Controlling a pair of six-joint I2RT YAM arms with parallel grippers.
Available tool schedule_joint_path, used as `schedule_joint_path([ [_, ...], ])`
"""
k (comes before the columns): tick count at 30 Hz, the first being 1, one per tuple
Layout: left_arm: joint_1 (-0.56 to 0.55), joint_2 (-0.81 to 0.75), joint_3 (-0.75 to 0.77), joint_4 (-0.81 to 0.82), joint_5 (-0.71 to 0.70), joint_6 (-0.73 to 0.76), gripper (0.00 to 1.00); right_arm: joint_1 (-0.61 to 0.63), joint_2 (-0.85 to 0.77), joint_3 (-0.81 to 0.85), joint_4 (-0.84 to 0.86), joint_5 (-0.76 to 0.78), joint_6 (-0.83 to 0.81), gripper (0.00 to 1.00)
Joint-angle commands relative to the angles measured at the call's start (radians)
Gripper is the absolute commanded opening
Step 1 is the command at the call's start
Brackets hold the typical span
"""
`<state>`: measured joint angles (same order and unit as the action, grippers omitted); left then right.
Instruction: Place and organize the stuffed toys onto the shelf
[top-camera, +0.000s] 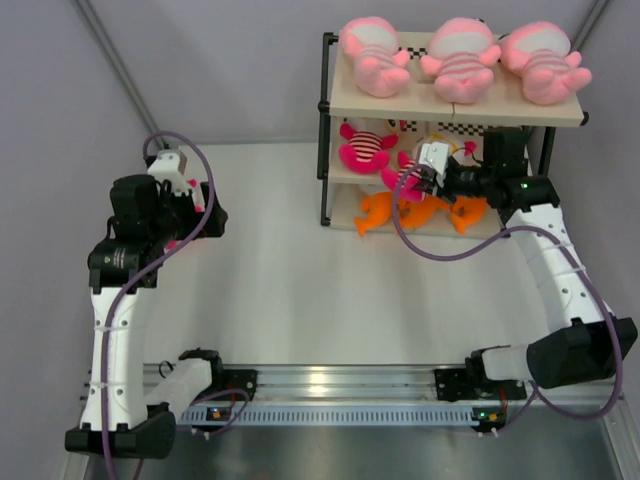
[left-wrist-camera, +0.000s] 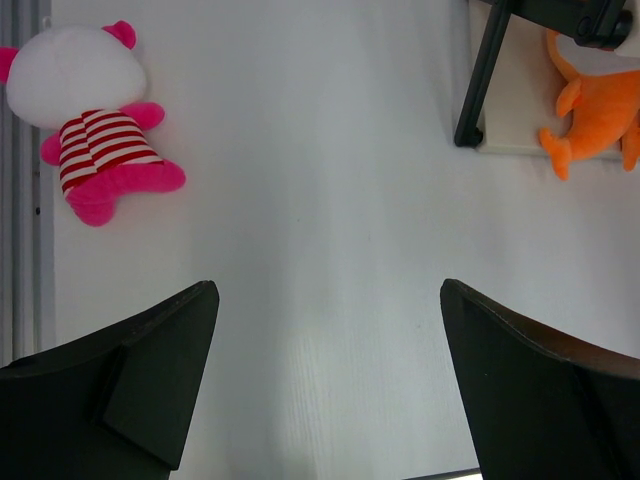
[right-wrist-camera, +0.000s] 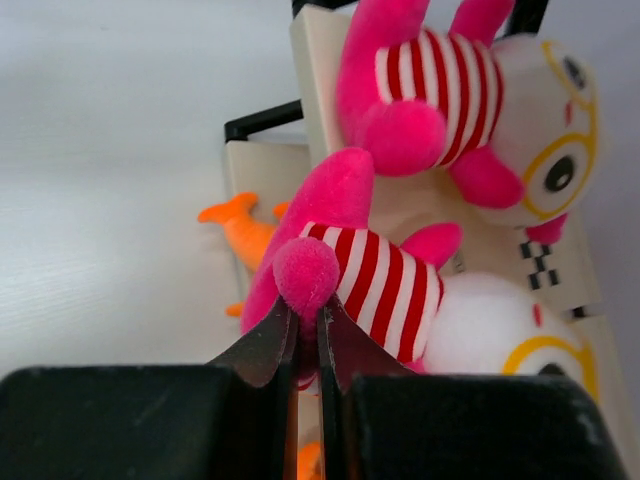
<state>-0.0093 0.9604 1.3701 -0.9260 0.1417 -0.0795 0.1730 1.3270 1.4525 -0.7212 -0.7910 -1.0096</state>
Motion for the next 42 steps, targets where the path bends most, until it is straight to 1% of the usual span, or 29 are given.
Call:
schedule_joint_path([
  [1, 0.002, 0.001, 0.011, 0.052, 0.032, -0.008, 0.99, -0.061, -0.044, -0.072, 0.144, -0.117, 0.014, 0.0],
  [4, 0.002, 0.014, 0.004, 0.052, 0.035, -0.005, 0.99, -0.105, -0.083, -0.142, 0.21, -0.183, 0.045, 0.0],
  [5, 0.002, 0.017, 0.003, 0.053, 0.029, -0.006, 0.99, -0.121, -0.095, -0.168, 0.245, -0.194, 0.099, 0.0],
  [6, 0.002, 0.021, 0.004, 0.053, 0.03, -0.008, 0.98, -0.141, -0.115, -0.22, 0.329, -0.192, 0.133, 0.0],
  [9, 0.002, 0.031, 0.017, 0.053, 0.05, -0.008, 0.99, -0.225, -0.121, -0.264, 0.394, -0.209, 0.21, 0.0],
  [13, 0.003, 0.046, 0.041, 0.052, 0.064, -0.005, 0.98, -0.285, -0.107, -0.262, 0.378, -0.269, 0.226, 0.0],
  [16, 0.002, 0.049, 0.049, 0.052, 0.078, -0.003, 0.98, -0.325, -0.098, -0.264, 0.378, -0.271, 0.207, 0.0],
  [19, 0.002, 0.046, 0.057, 0.05, 0.075, -0.002, 0.98, -0.337, -0.06, -0.238, 0.361, -0.271, 0.197, 0.04],
  [23, 0.002, 0.046, 0.069, 0.052, 0.061, 0.0, 0.98, -0.339, -0.04, -0.231, 0.399, -0.238, 0.212, 0.14],
  [27, 0.002, 0.047, 0.063, 0.05, 0.071, -0.006, 0.98, -0.339, -0.061, -0.265, 0.534, -0.107, 0.302, 0.19],
  [28, 0.002, 0.047, 0.058, 0.052, 0.088, -0.005, 0.98, -0.34, -0.069, -0.273, 0.555, -0.099, 0.345, 0.21],
  [29, 0.002, 0.046, 0.057, 0.05, 0.094, -0.005, 0.98, -0.34, -0.089, -0.296, 0.6, -0.094, 0.37, 0.31],
  [31, 0.002, 0.044, 0.053, 0.05, 0.105, -0.009, 0.98, -0.34, -0.115, -0.322, 0.649, -0.09, 0.443, 0.41],
  [32, 0.002, 0.046, 0.053, 0.049, 0.108, -0.008, 0.98, -0.337, -0.141, -0.352, 0.67, -0.088, 0.46, 0.48],
  [33, 0.002, 0.046, 0.055, 0.05, 0.108, -0.009, 0.98, -0.339, -0.153, -0.369, 0.71, -0.064, 0.5, 0.51],
  [35, 0.002, 0.049, 0.057, 0.05, 0.114, -0.003, 0.98, -0.337, -0.184, -0.406, 0.752, -0.022, 0.528, 0.56],
  [36, 0.002, 0.051, 0.057, 0.05, 0.114, -0.003, 0.98, -0.336, -0.19, -0.415, 0.781, 0.037, 0.57, 0.57],
  [38, 0.002, 0.052, 0.057, 0.05, 0.122, -0.003, 0.98, -0.334, -0.21, -0.426, 0.787, 0.079, 0.606, 0.59],
  [41, 0.002, 0.054, 0.053, 0.049, 0.128, -0.006, 0.98, -0.325, -0.241, -0.44, 0.819, 0.119, 0.692, 0.64],
  [42, 0.002, 0.052, 0.053, 0.05, 0.131, -0.008, 0.98, -0.322, -0.248, -0.445, 0.83, 0.156, 0.753, 0.66],
])
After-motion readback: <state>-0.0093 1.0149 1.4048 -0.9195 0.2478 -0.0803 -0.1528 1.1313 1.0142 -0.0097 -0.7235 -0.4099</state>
